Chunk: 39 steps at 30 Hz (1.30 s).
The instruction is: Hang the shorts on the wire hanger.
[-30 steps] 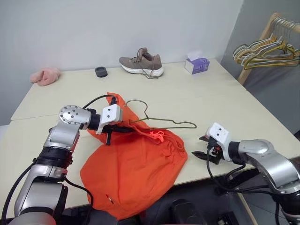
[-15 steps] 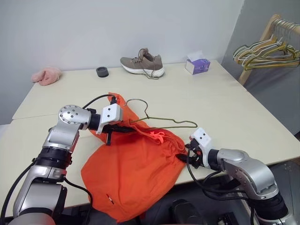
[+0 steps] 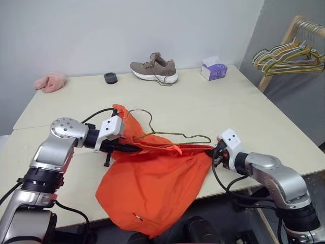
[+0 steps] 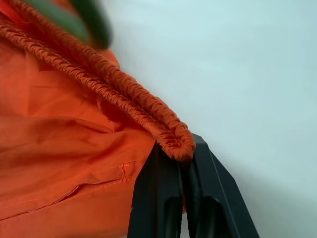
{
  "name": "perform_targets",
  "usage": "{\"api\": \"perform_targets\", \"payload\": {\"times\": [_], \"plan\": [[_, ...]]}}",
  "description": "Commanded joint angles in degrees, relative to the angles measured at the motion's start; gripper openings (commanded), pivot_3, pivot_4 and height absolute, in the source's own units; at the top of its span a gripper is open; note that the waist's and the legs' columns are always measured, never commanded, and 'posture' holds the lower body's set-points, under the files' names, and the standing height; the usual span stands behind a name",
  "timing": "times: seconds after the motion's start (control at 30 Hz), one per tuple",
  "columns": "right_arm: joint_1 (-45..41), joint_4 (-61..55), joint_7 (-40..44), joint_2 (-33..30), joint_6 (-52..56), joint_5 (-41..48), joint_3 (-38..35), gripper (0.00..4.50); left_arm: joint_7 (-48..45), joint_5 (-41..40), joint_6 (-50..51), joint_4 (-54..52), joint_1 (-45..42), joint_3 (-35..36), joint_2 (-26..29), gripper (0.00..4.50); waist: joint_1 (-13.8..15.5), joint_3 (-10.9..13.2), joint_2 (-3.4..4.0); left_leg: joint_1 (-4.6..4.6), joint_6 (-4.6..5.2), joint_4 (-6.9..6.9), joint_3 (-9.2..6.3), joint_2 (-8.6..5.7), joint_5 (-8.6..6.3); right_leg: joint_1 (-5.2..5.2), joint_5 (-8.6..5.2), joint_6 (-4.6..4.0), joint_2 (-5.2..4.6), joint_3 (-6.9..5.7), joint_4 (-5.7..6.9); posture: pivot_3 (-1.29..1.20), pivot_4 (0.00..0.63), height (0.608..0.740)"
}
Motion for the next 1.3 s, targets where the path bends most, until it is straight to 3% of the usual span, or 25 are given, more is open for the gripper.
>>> {"api": "perform_targets", "payload": {"times": [0.03, 0.73, 0.9, 1.3], "plan": [[-0.67, -0.12, -0.11, -2.50, -0.81, -0.39, -3.46, 0.02, -0.61, 1.30, -1.20, 0.61, -0.34, 1.12, 2.82, 0.00, 0.02, 0.00, 0.00, 0.00, 0.00, 0.00, 0.00, 0.00, 0.00, 0.00, 0.00, 0.00, 0.00, 0.00, 0.00, -0.21, 0.032, 0.740], [-3.52, -7.21, 1.99, -13.07, -7.48, -5.13, 3.58, 0.02, 5.15, 12.54, -12.86, 13.22, -3.62, -2.68, 2.46, 0.00, -0.02, 0.01, 0.00, -0.02, 0.01, -0.01, 0.09, 0.02, -0.01, -0.02, -0.01, 0.03, -0.04, 0.05, -0.13, -0.24, 0.043, 0.740], [-8.69, -8.40, 3.46, -15.56, -7.69, -6.70, 7.45, 0.02, 9.76, 14.99, -13.80, 11.07, -5.19, -4.40, -0.26, 0.00, -0.04, 0.02, 0.02, -0.02, 0.02, -0.01, 0.13, 0.01, -0.01, -0.02, -0.01, 0.03, -0.10, 0.04, -0.16, -0.25, 0.043, 0.740], [-21.80, -9.23, 7.57, -12.60, -9.84, -14.28, 21.03, 0.02, 16.07, 21.64, -11.82, 4.34, -6.29, -8.40, -5.30, 0.00, -0.31, 0.03, 0.04, -0.04, 0.02, -0.02, 0.11, 0.03, -0.01, -0.04, -0.01, 0.03, -0.13, 0.04, -0.18, -0.26, 0.042, 0.740]]}}
